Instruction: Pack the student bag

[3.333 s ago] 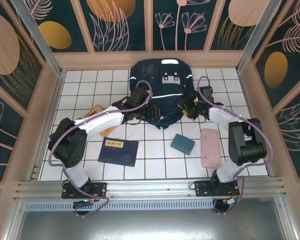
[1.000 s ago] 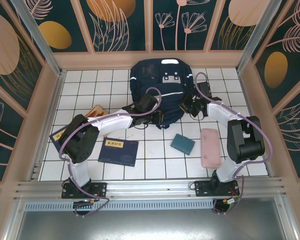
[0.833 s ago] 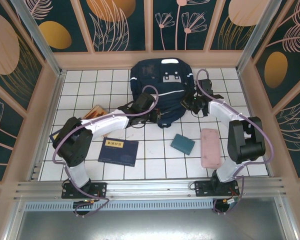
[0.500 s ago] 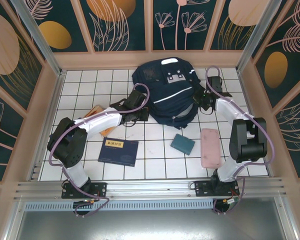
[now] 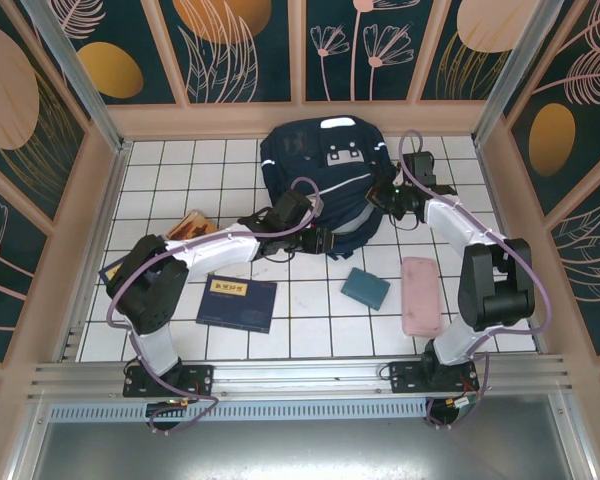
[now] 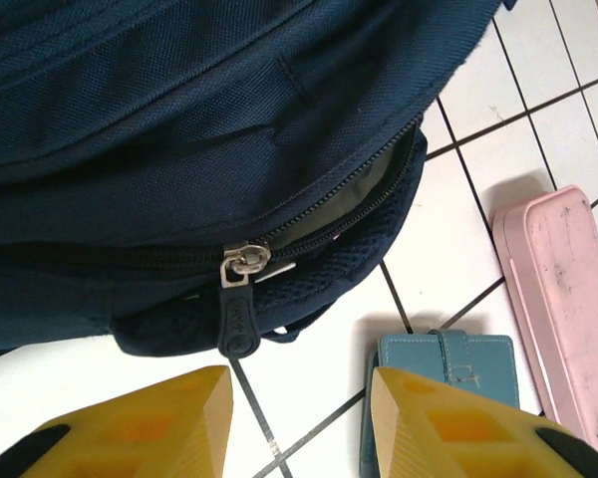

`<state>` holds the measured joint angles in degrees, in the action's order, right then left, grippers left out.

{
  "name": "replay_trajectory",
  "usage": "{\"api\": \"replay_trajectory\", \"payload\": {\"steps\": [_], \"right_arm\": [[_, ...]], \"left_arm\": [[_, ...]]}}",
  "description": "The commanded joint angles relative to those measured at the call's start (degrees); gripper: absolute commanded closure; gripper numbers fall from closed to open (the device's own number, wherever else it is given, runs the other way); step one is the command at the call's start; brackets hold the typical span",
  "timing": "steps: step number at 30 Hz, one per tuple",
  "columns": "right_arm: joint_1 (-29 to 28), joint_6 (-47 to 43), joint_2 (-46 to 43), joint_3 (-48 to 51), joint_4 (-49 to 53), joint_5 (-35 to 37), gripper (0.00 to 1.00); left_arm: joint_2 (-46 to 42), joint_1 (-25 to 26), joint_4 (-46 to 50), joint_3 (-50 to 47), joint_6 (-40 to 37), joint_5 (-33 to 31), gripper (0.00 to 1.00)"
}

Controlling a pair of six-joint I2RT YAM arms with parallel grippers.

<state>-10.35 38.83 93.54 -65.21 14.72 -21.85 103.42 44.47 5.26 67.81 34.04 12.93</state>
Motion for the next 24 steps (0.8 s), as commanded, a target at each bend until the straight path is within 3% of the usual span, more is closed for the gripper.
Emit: {"api": "replay_trajectory", "payload": {"steps": [1, 6, 10, 15, 24], "right_arm": [[-0.5, -1.1, -2.8, -2.5, -4.3, -3.7, 0.98], [-0.6, -1.0, -2.7, -2.6, -4.4, -4.2, 0.98], [-0.7, -0.9, -2.8, -2.4, -4.6, -4.3, 0.98], [-0.7, -0.9, -3.5, -2.2, -4.6, -4.3, 0.98], [-0.9, -0.5, -3.5, -1.8, -5.0, -4.9, 0.98]], "left_arm": [[2.6, -0.3, -2.7, -0.4, 2.3, 0.9, 0.57], [4.7, -0.4, -0.7, 1.3, 2.0, -5.0, 0.53], [6.1, -0.3, -3.0, 2.1, 2.5, -3.2, 0.58], [7.6, -0.3, -4.1, 3.4, 2.9, -3.6, 0.72], [8.0, -0.3, -6.9, 3.8, 3.3, -1.8, 0.73]]}}
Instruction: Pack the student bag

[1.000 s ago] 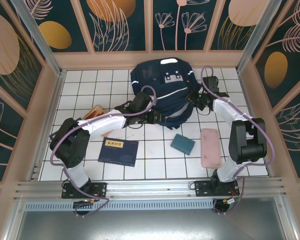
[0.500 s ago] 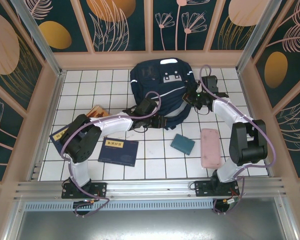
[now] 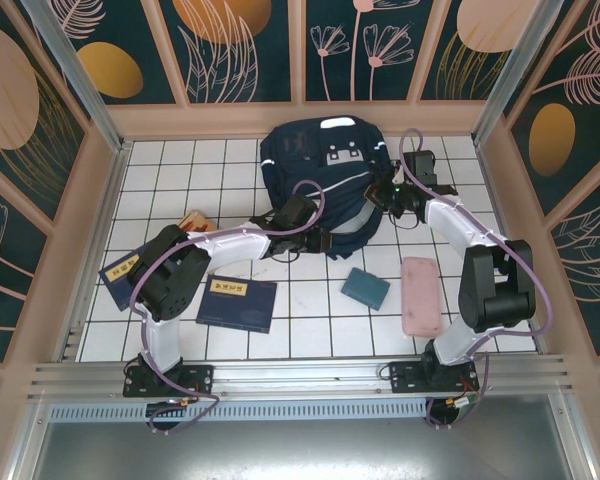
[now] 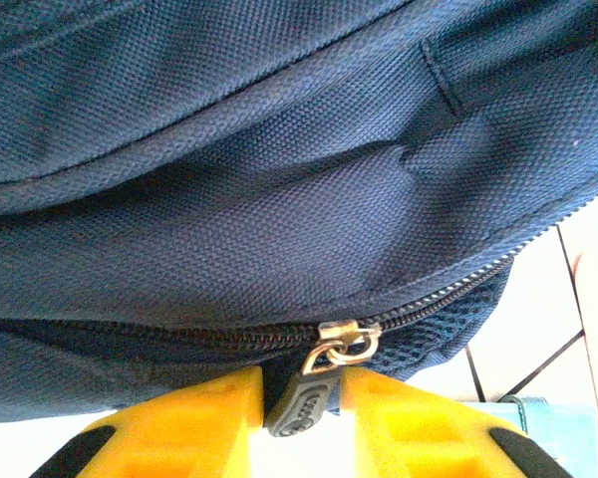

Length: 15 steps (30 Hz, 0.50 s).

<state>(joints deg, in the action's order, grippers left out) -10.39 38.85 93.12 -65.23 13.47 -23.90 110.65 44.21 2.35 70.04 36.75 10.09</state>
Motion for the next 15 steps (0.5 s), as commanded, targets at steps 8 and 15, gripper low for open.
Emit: {"api": "replay_trajectory", "payload": {"steps": [8, 15], "right_arm": [[-0.9, -1.1, -3.3, -1.9, -1.3, 2.5, 0.99], [0.6, -0.5, -3.9, -0.7, 1.7, 14.9, 0.99]], "left_arm": [[0.4, -0.2, 0.3, 1.8, -0.9, -3.4, 1.00], [-5.5, -0.3, 6.4, -2.1, -4.5, -10.0, 1.00]]}}
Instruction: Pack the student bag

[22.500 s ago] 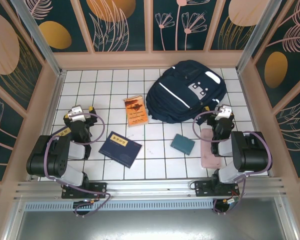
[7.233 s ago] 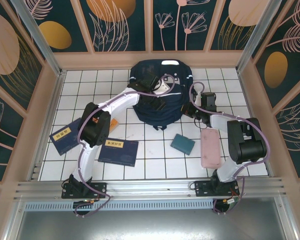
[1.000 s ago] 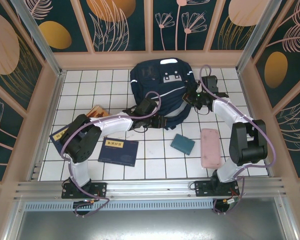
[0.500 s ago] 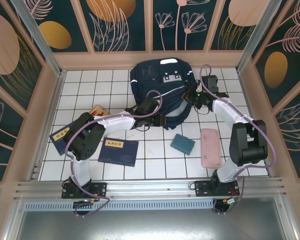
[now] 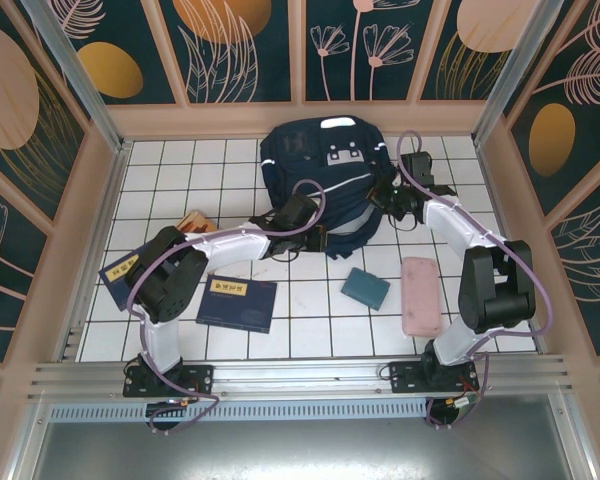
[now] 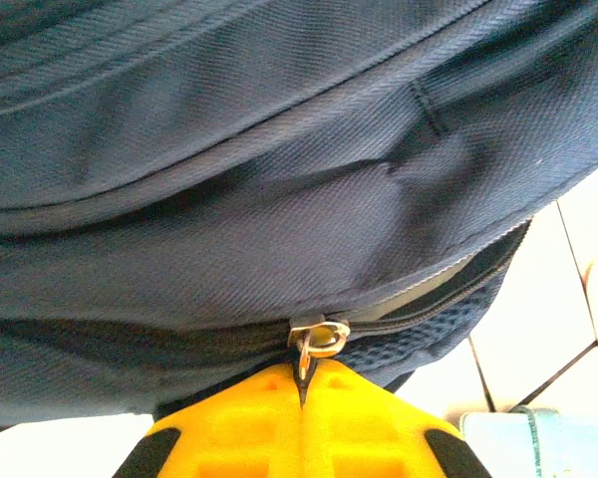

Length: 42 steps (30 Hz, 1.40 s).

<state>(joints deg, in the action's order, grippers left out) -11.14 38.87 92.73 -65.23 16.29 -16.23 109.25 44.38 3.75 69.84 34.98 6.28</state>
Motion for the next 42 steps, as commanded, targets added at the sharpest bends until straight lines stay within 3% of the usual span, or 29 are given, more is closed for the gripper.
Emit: {"api": "replay_trajectory", "payload": {"steps": [1, 10, 17, 25, 37, 42], "right_arm": [[1.6, -0.3, -3.4, -0.6, -1.3, 7.9, 0.99], [3.0, -0.4, -1.7, -1.6, -2.3, 12.3, 1.00], [3.6, -4.4, -1.9, -0.1, -8.3, 2.2, 1.00], [5.0, -6.2, -5.4, 1.6, -7.6, 2.9, 1.00], [5.1, -7.1, -6.0, 2.4, -9.8, 0.9, 1.00], [5.1, -7.2, -6.9, 2.9, -10.1, 0.4, 1.00]], "left_arm": [[-4.8, -0.6, 5.7, -2.5, -3.2, -6.9, 1.00], [-6.9, -6.0, 6.9, -4.5, -3.6, -9.2, 1.00], [-3.1, -8.8, 6.5, -0.4, -5.0, -9.2, 1.00], [0.7, -13.0, 6.7, 4.5, -5.4, -14.4, 1.00], [5.3, -18.0, 0.7, 10.5, -10.2, -10.7, 1.00], [7.1, -19.1, 2.0, 12.5, -9.6, -14.0, 1.00]]}}
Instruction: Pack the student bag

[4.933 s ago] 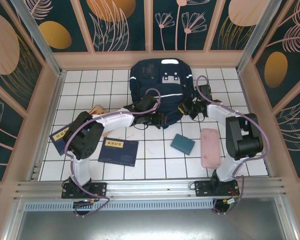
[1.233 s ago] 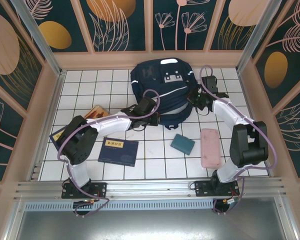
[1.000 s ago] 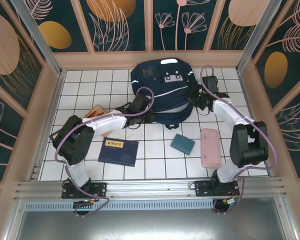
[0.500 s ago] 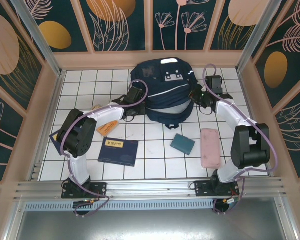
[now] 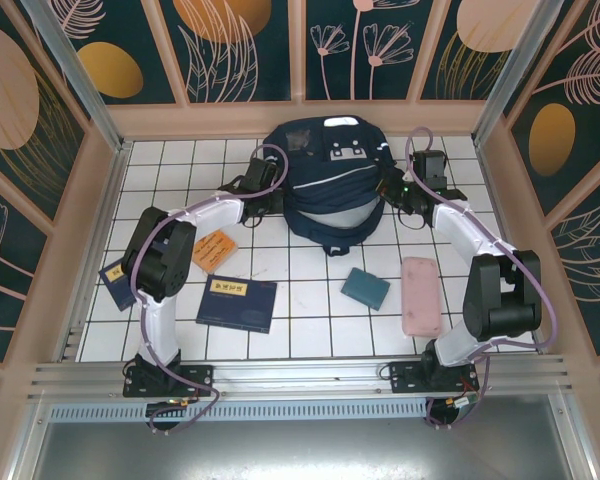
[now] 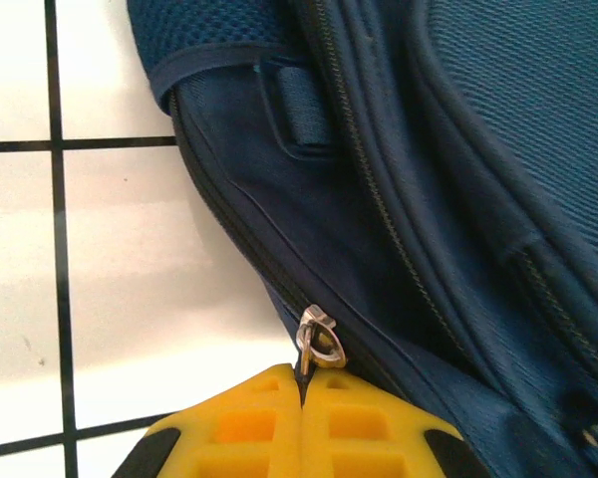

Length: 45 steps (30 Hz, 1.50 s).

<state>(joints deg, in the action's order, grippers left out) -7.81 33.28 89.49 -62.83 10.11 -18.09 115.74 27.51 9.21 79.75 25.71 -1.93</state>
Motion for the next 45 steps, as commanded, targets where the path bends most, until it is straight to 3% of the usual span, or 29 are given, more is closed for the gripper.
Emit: {"api": "replay_trajectory", "payload": {"steps": [1, 4, 8, 10, 12, 16, 19, 24, 29, 34, 38, 45], "right_arm": [[1.8, -1.7, -3.9, 0.5, -3.8, 2.1, 1.00], [1.8, -1.8, -5.0, 0.8, -3.4, 1.2, 1.00], [1.6, -1.6, -6.2, 2.1, -3.4, -0.9, 1.00], [1.1, -2.0, -5.8, 2.7, -3.1, -2.2, 0.98], [0.6, -2.2, -5.2, 3.1, -2.9, -3.1, 0.89], [-0.5, -3.1, -4.5, 3.2, -0.9, -3.1, 0.51], [-1.1, -3.8, -5.5, 3.2, 1.4, -0.9, 0.39], [-3.4, -5.5, -8.3, 3.2, 3.3, 4.4, 0.27], [-7.9, -5.9, -5.9, 1.3, 2.8, 5.0, 0.24], [-12.4, -4.9, -0.9, -1.0, 0.8, 3.2, 0.24], [-15.0, -3.6, 2.1, -1.6, -1.2, 0.9, 0.24], [-17.2, -1.6, 4.6, -0.4, -2.6, -0.3, 0.25]], "left_arm": [[0.2, -2.3, -3.1, 2.2, 0.3, -7.2, 1.00], [-3.3, -2.3, -4.4, -1.9, 1.8, -9.7, 1.00], [-8.1, -2.3, -5.6, -7.3, 2.1, -6.7, 1.00], [-9.3, -2.3, -3.4, -7.8, 2.8, -4.7, 0.79], [-11.1, -2.3, -2.6, -8.8, 3.6, -2.8, 0.64], [-16.2, -2.5, 0.6, -10.8, 5.5, -2.8, 0.34], [-21.1, -3.7, 3.8, -13.4, 7.2, -5.2, 0.23], [-27.8, -9.1, 7.0, -22.0, 11.7, -9.6, 0.09], [-30.1, -16.0, 5.9, -30.7, 15.9, -7.0, 0.06], [-24.9, -16.8, 4.8, -29.1, 15.1, -8.0, 0.07], [-18.8, -16.1, 4.1, -25.3, 12.1, -3.1, 0.22], [-10.4, -9.1, 5.4, -19.2, 10.0, -1.4, 0.33]]}}
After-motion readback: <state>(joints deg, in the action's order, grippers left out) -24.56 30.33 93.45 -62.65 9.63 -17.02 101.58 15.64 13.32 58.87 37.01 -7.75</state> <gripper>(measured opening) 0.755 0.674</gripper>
